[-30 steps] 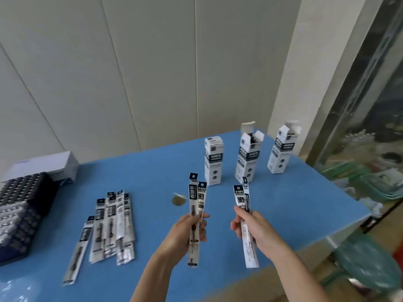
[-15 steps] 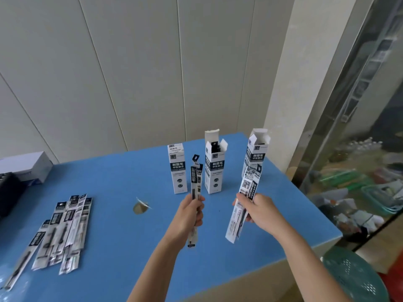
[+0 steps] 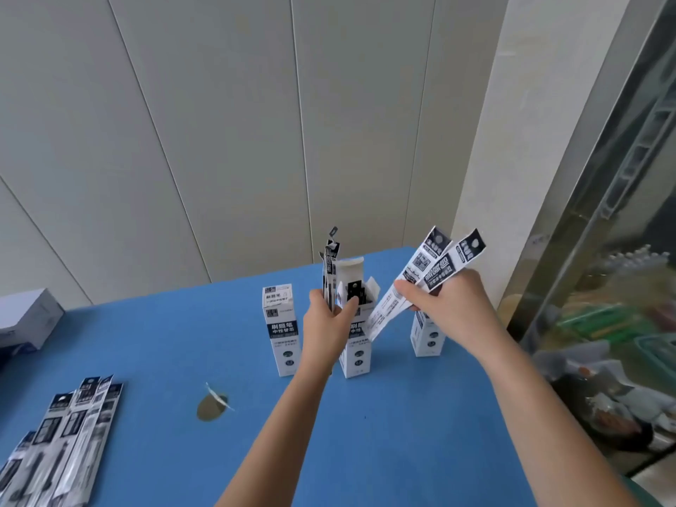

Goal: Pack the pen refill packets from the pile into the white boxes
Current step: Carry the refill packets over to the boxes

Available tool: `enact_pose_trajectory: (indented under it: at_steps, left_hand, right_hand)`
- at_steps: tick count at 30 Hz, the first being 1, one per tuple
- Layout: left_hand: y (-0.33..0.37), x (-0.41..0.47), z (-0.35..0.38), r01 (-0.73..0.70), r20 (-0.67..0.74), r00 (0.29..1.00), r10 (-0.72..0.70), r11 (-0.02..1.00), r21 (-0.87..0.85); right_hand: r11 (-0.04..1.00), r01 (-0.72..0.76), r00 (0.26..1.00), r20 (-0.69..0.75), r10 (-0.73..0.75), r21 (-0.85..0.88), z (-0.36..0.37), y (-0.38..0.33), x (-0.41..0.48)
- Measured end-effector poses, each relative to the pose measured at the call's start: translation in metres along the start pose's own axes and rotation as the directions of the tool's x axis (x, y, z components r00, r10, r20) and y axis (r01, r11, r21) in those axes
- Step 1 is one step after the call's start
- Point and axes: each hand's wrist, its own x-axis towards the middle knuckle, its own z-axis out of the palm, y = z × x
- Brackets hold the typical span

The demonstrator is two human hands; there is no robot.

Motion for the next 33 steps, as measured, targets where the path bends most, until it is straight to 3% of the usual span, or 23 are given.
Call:
enact_pose_trajectory:
  at_steps: [8, 12, 15, 23, 29, 33]
  left_hand:
    - [-0.003, 0.024, 0.014, 0.059, -0.095, 0.994, -0.06, 0.998, -0.005]
    - [-0.005, 0.021, 0.019, 0.02, -0.125, 0.992, -0.021, 1.0, -0.014]
    - [-0.007, 0.017, 0.021, -0.025, -0.14, 0.99, 0.022, 0.999, -0.022]
    - [-0.016, 0.01, 0.023, -0.034, -0.2, 0.98, 0.007, 0.99, -0.134]
    - [-0.017, 0.004, 0.023, -0.034, -0.214, 0.977, 0.0, 0.987, -0.157]
    - [-0.016, 0.001, 0.024, -0.035, -0.198, 0.98, 0.002, 0.986, -0.16]
  right_hand:
    - [0.985, 0.17, 0.985, -0.007, -0.17, -0.03, -0.001, 0.0, 0.042]
    - [0.963, 0.268, 0.963, -0.021, -0.268, -0.015, -0.001, -0.004, 0.057]
    - [0.95, 0.311, 0.949, 0.068, -0.309, -0.021, -0.001, -0.003, 0.063]
    - [0.967, 0.254, 0.914, 0.33, -0.237, -0.01, -0.007, 0.007, 0.058]
    - [0.954, 0.238, 0.888, 0.438, -0.138, -0.181, -0.005, 0.016, 0.058]
    - [0.943, 0.263, 0.856, 0.501, -0.13, -0.205, 0.0, 0.013, 0.059]
